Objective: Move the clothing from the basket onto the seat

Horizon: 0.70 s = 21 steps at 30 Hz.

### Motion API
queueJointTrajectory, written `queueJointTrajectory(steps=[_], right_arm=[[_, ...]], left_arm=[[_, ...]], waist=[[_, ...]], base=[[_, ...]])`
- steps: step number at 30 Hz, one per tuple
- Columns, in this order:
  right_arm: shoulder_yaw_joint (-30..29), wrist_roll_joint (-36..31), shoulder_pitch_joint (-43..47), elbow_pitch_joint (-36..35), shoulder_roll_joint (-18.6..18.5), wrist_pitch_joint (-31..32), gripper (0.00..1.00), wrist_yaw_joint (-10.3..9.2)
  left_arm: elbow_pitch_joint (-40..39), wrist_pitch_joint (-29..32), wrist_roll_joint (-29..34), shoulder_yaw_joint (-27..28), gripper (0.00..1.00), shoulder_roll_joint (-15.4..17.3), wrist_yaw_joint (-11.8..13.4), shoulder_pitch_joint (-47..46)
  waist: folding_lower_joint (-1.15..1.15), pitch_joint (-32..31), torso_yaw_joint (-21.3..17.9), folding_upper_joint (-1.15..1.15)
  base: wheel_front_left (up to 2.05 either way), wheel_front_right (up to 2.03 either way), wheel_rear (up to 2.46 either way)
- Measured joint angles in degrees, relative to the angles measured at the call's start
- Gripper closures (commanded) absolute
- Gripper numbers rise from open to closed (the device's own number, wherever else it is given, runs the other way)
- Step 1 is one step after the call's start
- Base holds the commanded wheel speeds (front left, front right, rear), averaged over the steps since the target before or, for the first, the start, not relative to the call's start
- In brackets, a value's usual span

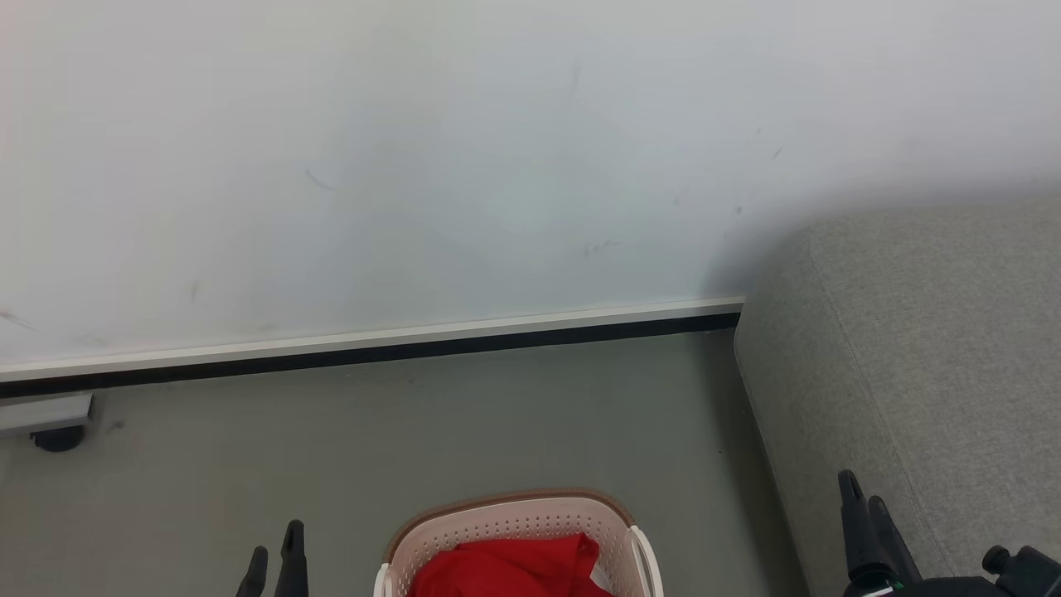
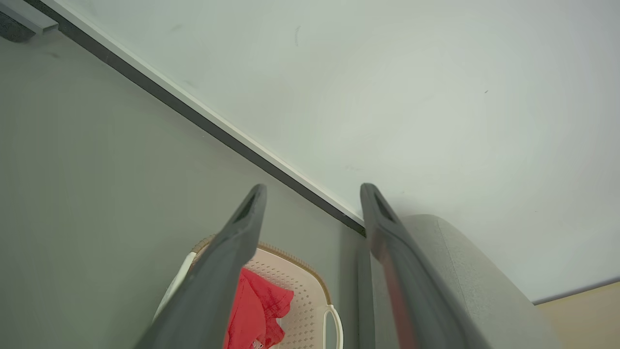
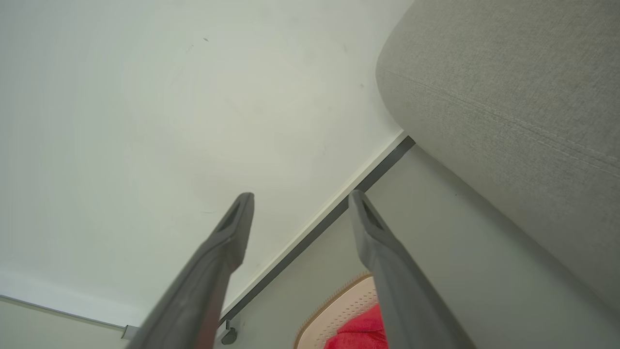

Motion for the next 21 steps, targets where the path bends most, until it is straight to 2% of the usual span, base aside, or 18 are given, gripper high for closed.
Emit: queueJointTrajectory(steps=[12, 21], right_arm=[[-1.1, -12.1, 1.0, -2.1, 1.1, 2.1, 0.0, 0.0], [-1.5, -18.4, 1.2, -2.5, 1.9, 2.8, 0.0, 0.0]], left_arm=[[0.6, -2.3, 11.0, -1.2, 0.0, 1.4, 1.4, 0.1], [-0.5, -3.5, 16.8, -2.2, 0.0, 2.3, 0.6, 0.0]], waist=[[0.0, -0.5, 0.0, 0.0], [0.0, -0.6, 0.2, 0.0]], base=[[0.0, 0.0, 0.0], [0.0, 0.0, 0.0]])
